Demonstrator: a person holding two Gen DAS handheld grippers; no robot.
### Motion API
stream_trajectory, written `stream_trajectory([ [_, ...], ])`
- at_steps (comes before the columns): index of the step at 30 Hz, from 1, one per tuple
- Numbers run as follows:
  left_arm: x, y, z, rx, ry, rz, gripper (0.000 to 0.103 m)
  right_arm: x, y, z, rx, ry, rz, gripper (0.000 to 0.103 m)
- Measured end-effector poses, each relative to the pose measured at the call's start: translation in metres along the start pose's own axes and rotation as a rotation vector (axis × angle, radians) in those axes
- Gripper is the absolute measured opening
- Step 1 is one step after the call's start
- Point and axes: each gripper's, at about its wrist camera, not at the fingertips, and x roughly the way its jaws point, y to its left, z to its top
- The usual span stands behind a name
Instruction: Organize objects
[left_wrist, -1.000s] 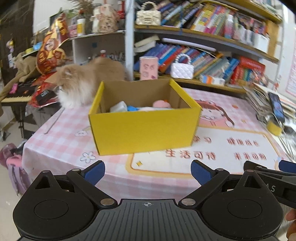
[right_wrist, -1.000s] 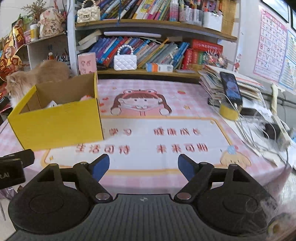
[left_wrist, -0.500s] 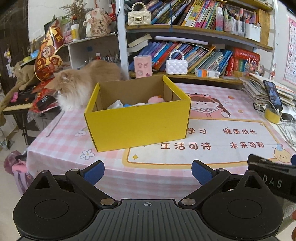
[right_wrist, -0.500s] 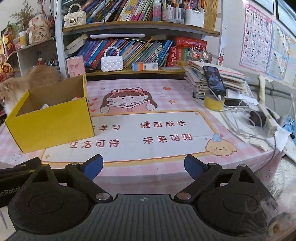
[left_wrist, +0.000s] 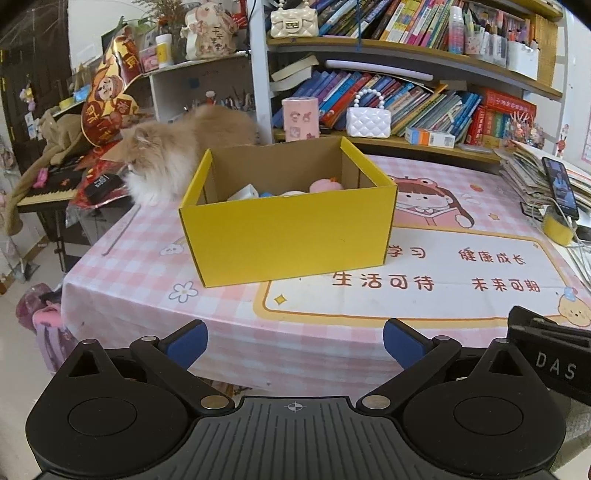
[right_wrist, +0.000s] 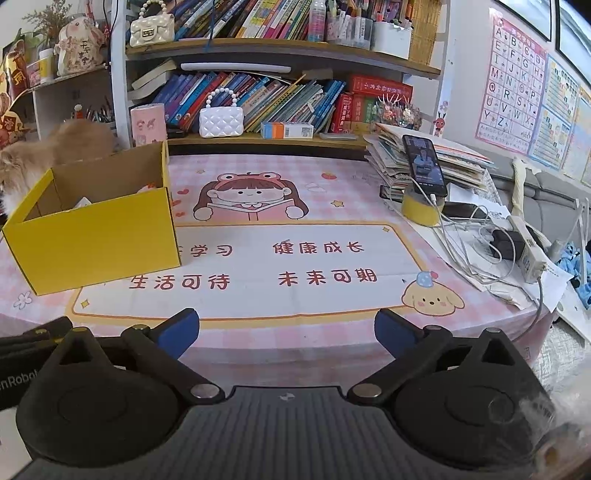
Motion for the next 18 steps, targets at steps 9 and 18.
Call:
stream_trajectory([
  [9,0.0006,-0.0058,0.0009,0.024,-0.007,0.008,0.103,0.0027,-0.0009,0.0008,-0.009,0.009,-0.022,0.103],
  [18,0.0062,-0.0057,0.004,0.019,0.018,-0.009,0.103,0.0061,-0.0012,0.0026,-0.014,0.01,-0.034,0.103],
])
